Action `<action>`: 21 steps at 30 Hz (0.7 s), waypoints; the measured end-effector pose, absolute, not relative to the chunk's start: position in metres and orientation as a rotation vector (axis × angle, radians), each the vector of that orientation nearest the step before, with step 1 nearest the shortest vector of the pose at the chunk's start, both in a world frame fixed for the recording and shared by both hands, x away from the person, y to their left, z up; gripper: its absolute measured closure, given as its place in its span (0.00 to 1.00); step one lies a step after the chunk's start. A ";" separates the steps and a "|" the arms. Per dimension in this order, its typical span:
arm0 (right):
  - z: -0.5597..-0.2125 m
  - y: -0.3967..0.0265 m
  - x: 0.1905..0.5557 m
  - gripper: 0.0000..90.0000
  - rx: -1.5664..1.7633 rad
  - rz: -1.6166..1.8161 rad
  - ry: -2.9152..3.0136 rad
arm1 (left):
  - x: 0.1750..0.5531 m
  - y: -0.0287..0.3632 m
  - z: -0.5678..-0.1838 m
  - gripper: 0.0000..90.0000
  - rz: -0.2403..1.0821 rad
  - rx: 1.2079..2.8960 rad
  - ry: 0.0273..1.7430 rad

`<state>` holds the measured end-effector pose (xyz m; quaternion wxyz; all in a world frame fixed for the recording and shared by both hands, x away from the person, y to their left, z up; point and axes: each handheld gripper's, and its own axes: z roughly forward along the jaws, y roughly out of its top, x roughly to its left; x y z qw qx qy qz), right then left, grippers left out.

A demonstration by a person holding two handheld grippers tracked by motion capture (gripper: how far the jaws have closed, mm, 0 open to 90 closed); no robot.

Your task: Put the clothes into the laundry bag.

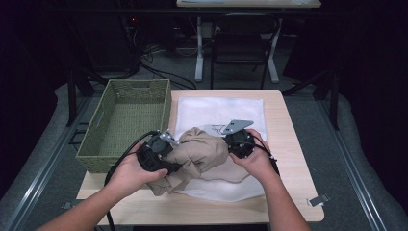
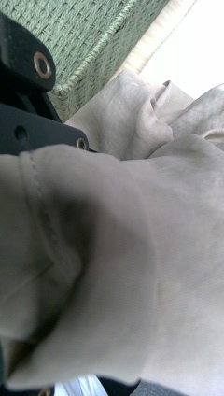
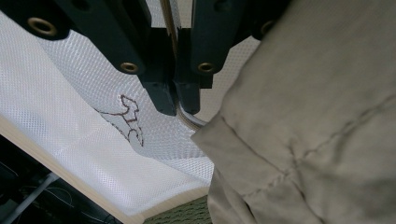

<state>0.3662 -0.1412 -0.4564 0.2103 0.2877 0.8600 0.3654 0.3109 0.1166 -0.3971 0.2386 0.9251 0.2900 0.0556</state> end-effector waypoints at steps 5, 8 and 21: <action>-0.456 -0.144 0.367 0.97 0.808 1.023 2.386 | 0.311 0.115 -0.399 0.72 0.150 2.528 0.797; -0.456 -0.144 0.367 0.97 0.808 1.022 2.387 | 0.311 0.114 -0.401 0.72 0.140 2.527 0.799; -0.455 -0.145 0.367 0.97 0.814 1.030 2.383 | 0.311 0.112 -0.405 0.72 0.133 2.514 0.798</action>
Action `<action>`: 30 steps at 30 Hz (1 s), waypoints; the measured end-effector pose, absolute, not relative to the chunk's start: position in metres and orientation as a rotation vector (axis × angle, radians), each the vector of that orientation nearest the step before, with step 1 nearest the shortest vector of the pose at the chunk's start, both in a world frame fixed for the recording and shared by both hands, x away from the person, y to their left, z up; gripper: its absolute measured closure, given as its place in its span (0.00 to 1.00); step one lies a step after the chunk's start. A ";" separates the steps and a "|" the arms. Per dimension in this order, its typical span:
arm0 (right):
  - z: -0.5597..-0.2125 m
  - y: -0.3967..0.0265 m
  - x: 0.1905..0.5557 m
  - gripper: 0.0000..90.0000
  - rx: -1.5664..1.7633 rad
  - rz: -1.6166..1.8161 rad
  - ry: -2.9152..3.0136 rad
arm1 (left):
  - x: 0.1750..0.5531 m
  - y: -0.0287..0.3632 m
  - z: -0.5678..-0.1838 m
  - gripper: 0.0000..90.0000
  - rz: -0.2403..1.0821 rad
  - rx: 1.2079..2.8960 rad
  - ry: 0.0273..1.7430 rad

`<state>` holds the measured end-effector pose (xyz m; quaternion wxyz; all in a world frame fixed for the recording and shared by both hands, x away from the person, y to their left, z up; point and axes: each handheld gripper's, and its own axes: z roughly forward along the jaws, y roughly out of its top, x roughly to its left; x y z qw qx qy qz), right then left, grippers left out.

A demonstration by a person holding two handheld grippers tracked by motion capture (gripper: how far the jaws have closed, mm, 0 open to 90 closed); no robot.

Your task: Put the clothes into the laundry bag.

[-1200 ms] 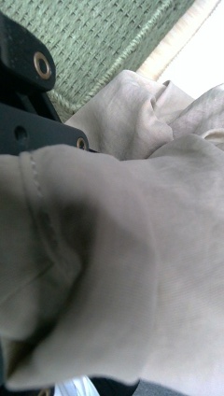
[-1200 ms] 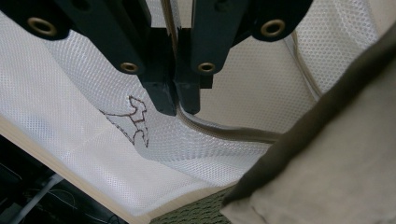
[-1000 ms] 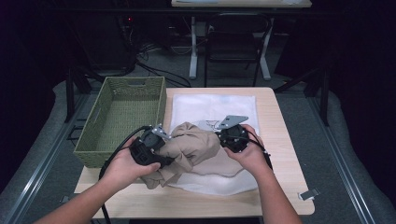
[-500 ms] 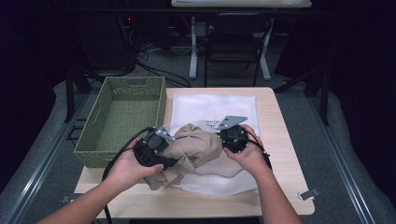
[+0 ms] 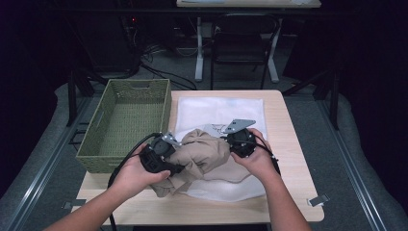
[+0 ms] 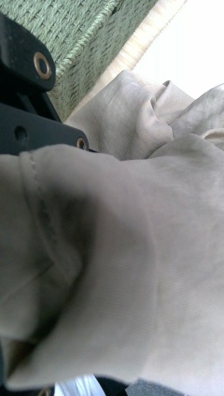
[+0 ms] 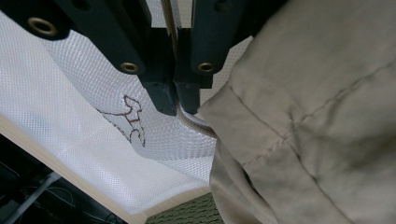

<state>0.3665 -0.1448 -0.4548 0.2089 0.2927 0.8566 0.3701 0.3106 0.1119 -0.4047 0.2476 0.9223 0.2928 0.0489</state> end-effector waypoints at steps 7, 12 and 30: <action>-0.455 -0.144 0.366 0.97 0.809 1.026 2.386 | 0.311 0.111 -0.406 0.72 0.127 2.521 0.800; -0.455 -0.144 0.366 0.97 0.810 1.022 2.388 | 0.311 0.111 -0.407 0.72 0.126 2.521 0.801; -0.457 -0.143 0.367 0.97 0.805 1.018 2.390 | 0.311 0.109 -0.409 0.72 0.140 2.529 0.801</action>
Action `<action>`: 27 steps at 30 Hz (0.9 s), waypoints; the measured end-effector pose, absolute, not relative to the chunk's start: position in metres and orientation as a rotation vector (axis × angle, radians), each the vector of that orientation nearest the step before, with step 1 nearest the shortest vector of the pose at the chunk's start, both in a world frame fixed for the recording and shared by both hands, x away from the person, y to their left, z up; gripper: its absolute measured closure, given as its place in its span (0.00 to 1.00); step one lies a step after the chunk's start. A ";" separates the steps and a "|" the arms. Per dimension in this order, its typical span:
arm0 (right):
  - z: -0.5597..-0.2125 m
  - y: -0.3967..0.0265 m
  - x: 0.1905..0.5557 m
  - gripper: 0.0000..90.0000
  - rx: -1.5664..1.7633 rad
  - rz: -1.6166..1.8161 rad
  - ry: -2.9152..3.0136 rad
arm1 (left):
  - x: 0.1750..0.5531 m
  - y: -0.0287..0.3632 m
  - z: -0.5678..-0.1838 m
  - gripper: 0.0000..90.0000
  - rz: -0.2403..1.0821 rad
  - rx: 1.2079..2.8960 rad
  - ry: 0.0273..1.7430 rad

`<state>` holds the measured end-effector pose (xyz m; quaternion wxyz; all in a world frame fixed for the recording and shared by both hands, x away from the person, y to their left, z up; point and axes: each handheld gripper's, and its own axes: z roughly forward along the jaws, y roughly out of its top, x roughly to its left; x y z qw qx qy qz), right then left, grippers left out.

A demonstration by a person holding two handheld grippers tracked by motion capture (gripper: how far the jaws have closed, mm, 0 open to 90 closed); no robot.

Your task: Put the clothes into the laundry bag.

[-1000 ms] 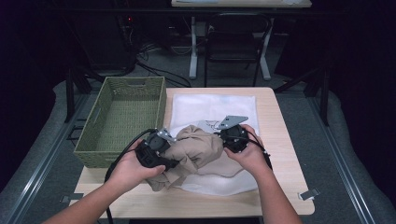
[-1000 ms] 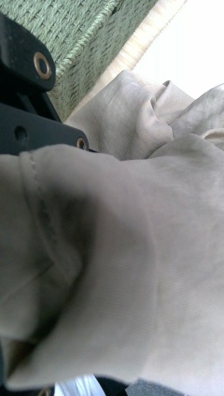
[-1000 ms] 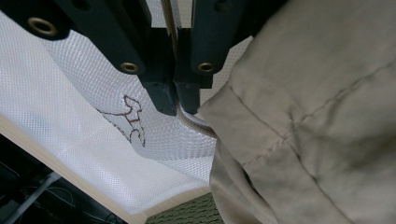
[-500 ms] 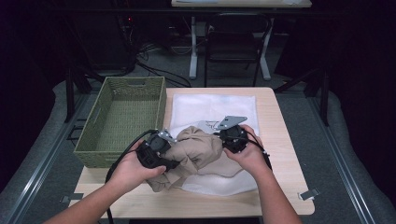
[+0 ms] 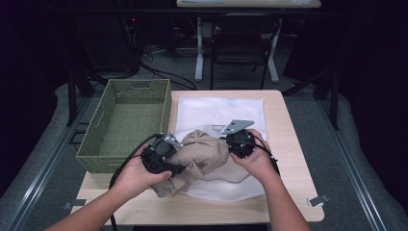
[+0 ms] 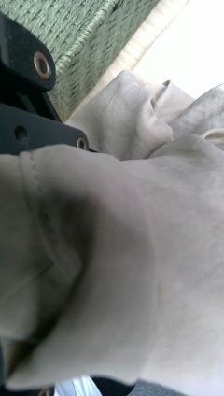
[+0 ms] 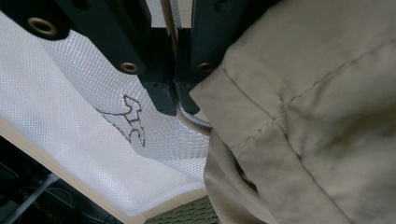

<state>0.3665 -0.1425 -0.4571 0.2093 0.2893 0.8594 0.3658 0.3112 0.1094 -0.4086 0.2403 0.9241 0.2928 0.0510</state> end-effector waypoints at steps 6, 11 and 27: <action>-0.458 -0.142 0.366 0.97 0.805 1.015 2.391 | 0.311 0.110 -0.411 0.72 0.123 2.513 0.808; -0.459 -0.140 0.366 0.97 0.802 1.005 2.399 | 0.312 0.112 -0.412 0.72 0.108 2.512 0.811; -0.457 -0.143 0.366 0.97 0.813 1.024 2.393 | 0.311 0.109 -0.411 0.72 0.107 2.507 0.804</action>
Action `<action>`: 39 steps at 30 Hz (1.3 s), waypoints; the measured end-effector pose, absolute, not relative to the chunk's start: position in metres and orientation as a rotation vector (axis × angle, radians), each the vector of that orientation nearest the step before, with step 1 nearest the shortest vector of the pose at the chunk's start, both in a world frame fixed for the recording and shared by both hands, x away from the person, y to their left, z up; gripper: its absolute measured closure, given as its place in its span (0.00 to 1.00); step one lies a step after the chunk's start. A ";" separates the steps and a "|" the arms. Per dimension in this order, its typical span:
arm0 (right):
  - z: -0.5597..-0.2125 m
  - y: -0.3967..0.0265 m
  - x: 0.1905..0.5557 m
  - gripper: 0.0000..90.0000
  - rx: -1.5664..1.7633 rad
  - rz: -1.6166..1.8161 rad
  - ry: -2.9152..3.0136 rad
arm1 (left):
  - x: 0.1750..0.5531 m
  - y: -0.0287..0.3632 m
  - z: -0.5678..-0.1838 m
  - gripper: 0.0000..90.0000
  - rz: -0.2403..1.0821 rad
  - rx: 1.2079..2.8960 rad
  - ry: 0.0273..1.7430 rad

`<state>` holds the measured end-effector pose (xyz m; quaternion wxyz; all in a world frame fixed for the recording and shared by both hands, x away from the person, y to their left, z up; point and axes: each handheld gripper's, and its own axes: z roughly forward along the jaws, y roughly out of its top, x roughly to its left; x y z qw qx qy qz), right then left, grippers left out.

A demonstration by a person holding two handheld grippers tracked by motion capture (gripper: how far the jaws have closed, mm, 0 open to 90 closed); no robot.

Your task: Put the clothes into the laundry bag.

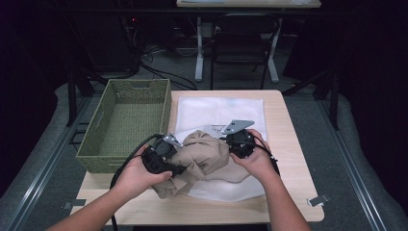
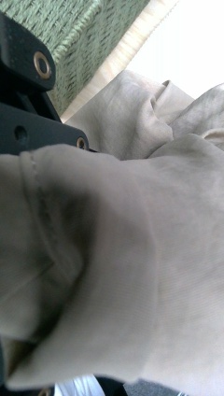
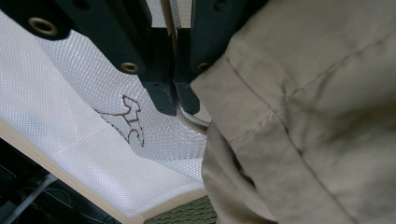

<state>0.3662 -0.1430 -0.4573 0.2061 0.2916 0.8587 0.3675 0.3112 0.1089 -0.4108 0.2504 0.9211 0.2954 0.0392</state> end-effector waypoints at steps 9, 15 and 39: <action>-0.455 -0.146 0.366 0.98 0.821 1.040 2.385 | 0.311 0.106 -0.413 0.72 0.108 2.501 0.798; -0.455 -0.148 0.367 0.98 0.822 1.047 2.381 | 0.311 0.103 -0.416 0.72 0.105 2.498 0.795; -0.453 -0.148 0.366 0.98 0.821 1.045 2.376 | 0.312 0.099 -0.420 0.72 0.092 2.498 0.797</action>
